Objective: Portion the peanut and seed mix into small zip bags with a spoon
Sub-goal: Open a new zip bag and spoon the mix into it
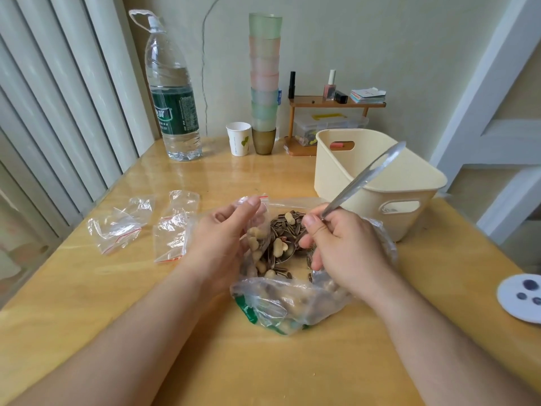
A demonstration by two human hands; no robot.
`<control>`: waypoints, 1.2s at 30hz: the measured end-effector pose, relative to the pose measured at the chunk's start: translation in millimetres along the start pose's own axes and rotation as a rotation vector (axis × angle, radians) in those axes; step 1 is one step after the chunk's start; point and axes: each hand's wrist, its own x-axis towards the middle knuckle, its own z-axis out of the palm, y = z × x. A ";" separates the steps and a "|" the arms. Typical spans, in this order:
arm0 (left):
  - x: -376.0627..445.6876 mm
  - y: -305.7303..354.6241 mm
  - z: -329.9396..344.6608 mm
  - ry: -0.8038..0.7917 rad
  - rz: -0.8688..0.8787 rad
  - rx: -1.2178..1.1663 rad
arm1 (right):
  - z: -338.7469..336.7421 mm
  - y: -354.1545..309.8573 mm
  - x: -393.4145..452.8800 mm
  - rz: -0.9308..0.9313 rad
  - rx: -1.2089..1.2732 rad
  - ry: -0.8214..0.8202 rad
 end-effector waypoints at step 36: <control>-6.5 -12.0 -3.6 -0.039 0.549 1.051 | -28.5 -4.9 -0.9 -0.450 0.021 0.430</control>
